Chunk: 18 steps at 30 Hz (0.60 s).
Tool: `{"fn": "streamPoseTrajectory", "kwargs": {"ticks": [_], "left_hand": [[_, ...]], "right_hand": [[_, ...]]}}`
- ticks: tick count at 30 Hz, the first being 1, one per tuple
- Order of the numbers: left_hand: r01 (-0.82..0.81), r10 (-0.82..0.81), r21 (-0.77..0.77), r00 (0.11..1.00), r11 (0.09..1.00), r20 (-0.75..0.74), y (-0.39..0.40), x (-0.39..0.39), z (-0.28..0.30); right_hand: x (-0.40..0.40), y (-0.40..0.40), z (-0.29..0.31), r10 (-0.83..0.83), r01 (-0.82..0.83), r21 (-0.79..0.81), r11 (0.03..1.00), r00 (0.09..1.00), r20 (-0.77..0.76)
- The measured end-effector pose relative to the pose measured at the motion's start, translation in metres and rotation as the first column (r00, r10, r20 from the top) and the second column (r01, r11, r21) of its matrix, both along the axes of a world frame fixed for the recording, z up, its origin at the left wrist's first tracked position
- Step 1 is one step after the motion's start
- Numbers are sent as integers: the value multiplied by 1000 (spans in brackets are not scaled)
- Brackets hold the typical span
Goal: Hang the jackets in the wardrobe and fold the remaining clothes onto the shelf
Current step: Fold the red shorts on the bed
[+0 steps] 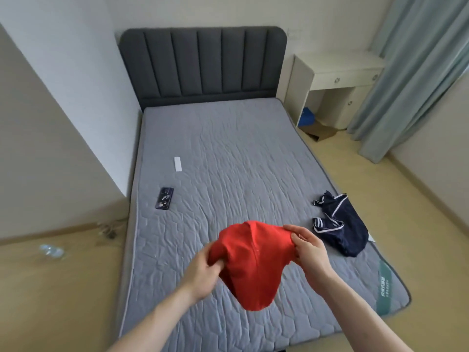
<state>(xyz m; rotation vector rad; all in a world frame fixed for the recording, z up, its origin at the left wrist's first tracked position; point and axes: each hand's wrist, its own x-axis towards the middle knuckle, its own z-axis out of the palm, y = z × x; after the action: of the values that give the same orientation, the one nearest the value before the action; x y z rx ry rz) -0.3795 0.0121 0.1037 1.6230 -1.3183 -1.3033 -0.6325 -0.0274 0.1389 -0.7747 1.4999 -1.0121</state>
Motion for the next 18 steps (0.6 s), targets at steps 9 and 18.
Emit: {"fn": "streamPoseTrajectory", "kwargs": {"ticks": [9, 18], "left_hand": [[-169, 188, 91, 938, 981, -290, -4, 11, 76], [-103, 127, 104, 956, 989, -264, 22, 48, 95]], "right_hand": [[63, 63, 35, 523, -539, -118, 834, 840, -144], [101, 72, 30, 319, -441, -123, 889, 789, -526]]}}
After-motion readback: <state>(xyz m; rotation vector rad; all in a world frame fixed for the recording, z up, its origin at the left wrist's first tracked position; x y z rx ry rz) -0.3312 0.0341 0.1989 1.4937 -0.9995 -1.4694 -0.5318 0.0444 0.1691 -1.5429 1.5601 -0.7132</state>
